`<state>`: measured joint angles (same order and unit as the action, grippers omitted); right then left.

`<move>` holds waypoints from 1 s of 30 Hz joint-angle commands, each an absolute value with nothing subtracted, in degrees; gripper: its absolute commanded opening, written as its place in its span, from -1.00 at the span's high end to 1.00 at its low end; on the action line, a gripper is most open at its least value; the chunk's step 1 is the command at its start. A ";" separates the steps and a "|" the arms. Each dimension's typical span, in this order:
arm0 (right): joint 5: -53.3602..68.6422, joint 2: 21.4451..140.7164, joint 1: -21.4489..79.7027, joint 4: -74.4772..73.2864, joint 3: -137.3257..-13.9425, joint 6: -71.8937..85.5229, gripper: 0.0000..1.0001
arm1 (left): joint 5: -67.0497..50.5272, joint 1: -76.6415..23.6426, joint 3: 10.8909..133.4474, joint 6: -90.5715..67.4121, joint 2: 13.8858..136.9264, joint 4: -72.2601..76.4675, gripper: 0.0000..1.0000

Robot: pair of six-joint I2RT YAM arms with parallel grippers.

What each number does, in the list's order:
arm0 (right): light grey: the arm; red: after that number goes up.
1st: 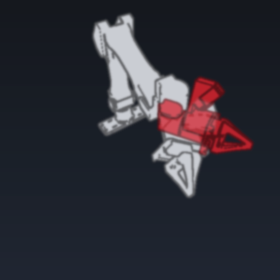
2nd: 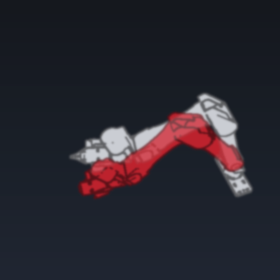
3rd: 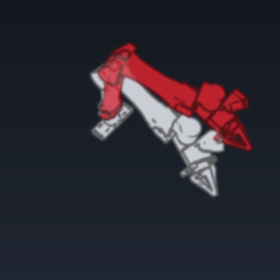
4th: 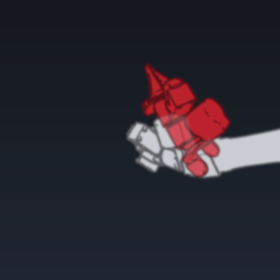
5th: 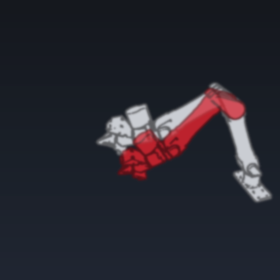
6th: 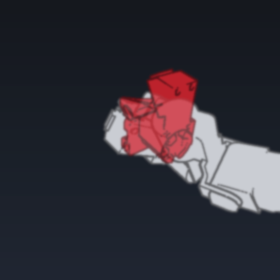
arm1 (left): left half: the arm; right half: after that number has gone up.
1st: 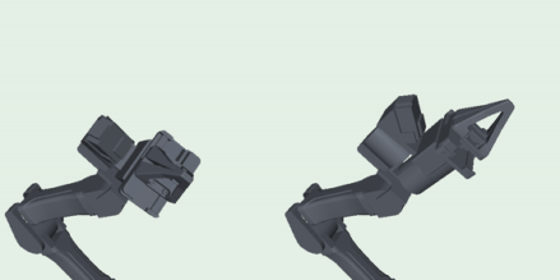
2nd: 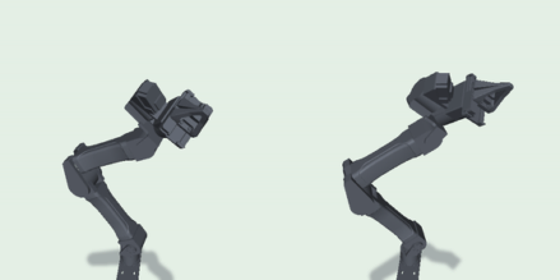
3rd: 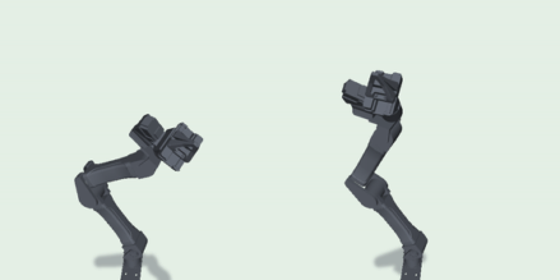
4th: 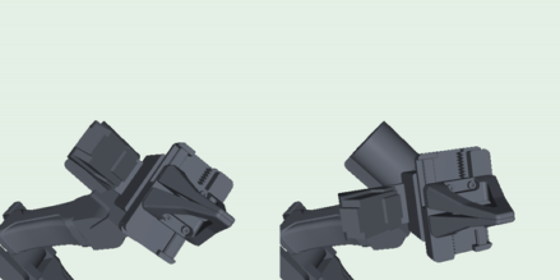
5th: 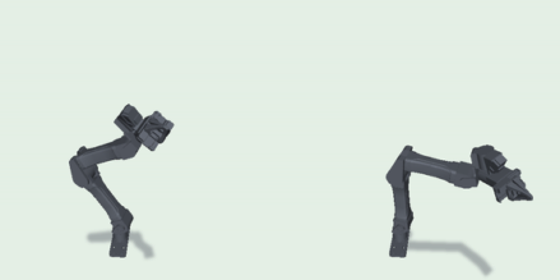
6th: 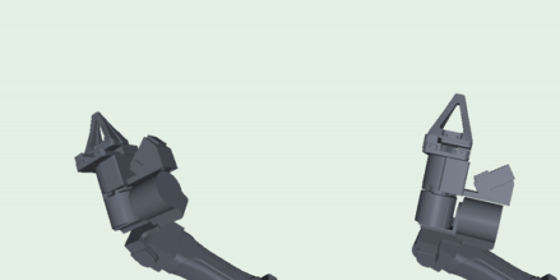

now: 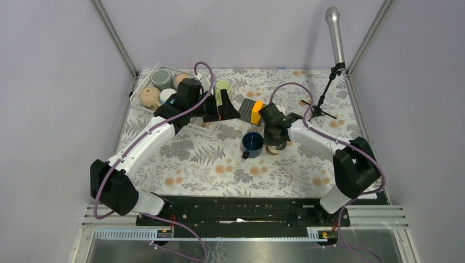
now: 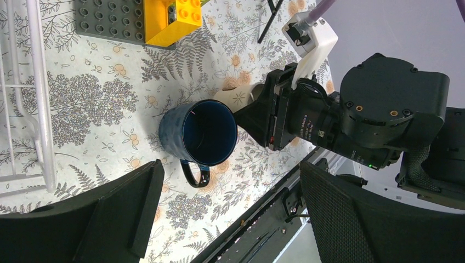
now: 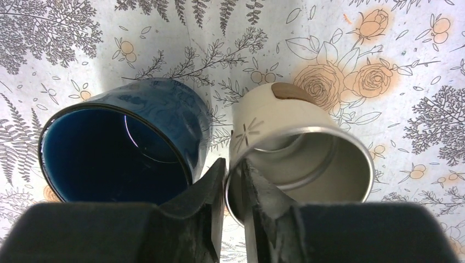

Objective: Unload the cups from the dish rack
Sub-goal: Place the cup at the center of the board.

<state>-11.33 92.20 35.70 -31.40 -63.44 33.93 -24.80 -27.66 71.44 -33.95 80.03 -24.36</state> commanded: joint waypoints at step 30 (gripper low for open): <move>-16.17 73.11 36.30 -36.07 -68.91 29.97 -0.99 | 2.32 -25.82 88.10 -29.82 85.58 -37.27 -0.97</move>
<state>-13.26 76.25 35.81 -34.94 -66.32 31.97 -12.08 -27.35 81.52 -32.34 82.81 -32.71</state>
